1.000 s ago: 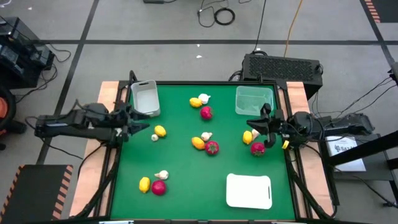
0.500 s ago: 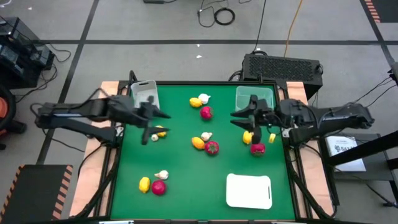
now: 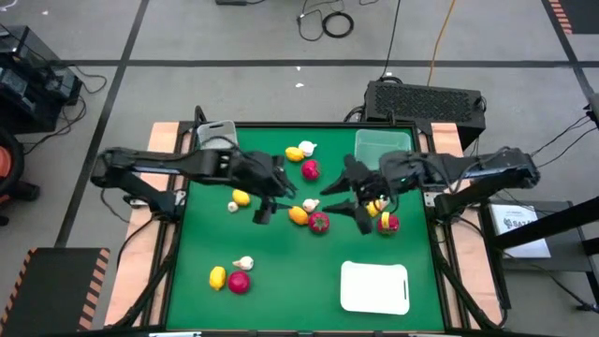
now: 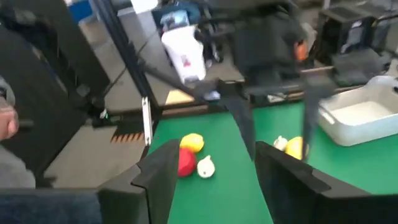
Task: Sort produce into baskets
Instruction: Put the yellow lemon in the gray bin
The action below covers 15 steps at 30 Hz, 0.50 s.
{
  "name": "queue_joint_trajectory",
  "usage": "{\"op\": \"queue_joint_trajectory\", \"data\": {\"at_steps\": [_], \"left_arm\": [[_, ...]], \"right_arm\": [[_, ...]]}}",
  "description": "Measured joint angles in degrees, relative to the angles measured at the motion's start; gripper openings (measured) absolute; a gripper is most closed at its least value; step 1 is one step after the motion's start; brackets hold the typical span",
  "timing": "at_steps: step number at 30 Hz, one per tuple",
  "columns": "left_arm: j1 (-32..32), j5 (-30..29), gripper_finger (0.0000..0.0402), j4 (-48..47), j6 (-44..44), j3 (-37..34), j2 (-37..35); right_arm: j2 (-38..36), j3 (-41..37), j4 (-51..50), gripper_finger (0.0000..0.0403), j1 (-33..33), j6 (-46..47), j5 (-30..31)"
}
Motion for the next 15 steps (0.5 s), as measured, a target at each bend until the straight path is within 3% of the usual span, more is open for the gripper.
{"op": "queue_joint_trajectory", "data": {"at_steps": [8,15], "left_arm": [[0.9,1.9,0.0246,0.0,0.0,0.0,10.5],[1.2,1.4,0.0246,-0.1,2.3,-1.9,16.9]], "right_arm": [[4.6,2.7,-9.8,0.0142,3.4,1.4,0.3],[4.7,2.7,-19.2,0.0028,4.4,6.6,0.6]]}}
